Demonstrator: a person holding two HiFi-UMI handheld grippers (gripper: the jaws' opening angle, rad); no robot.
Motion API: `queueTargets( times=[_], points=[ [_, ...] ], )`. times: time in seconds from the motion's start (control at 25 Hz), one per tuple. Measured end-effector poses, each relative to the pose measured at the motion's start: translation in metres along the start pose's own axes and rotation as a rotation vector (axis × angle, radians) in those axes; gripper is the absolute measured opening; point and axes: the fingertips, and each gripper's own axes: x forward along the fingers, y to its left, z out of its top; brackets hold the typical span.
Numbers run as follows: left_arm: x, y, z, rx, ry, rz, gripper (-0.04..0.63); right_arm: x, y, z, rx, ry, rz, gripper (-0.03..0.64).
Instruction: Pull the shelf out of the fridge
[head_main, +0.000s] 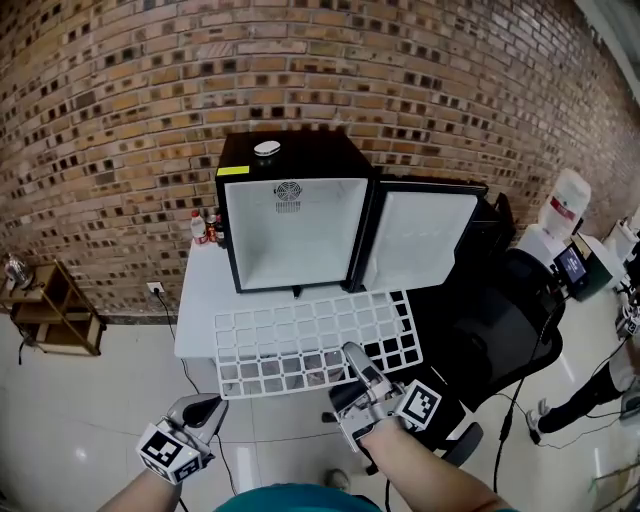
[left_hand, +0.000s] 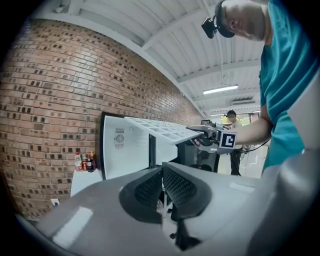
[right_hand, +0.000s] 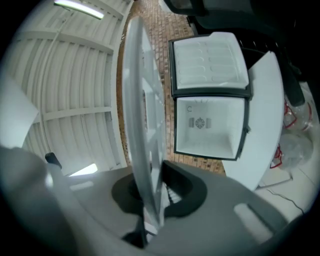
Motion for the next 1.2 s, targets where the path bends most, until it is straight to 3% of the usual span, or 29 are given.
queueTargets(
  times=[0.16, 0.76, 1.04, 1.2],
  points=[
    [-0.009, -0.040, 0.010, 0.038, -0.016, -0.021, -0.018, -0.037, 0.024, 0.004, -0.008, -0.005, 0.016, 0.023],
    [-0.037, -0.222, 0.014, 0.006, -0.021, 0.142, -0.018, -0.176, 0.079, 0.036, 0.060, 0.116, 0.029, 0.025],
    [-0.088, -0.246, 0.021, 0.006, -0.069, 0.127, -0.018, -0.219, 0.097, 0.003, 0.046, 0.119, 0.007, 0.025],
    [-0.120, -0.246, 0.021, 0.030, -0.069, 0.072, -0.018, -0.222, 0.109, -0.029, 0.021, 0.079, 0.020, 0.025]
  ],
)
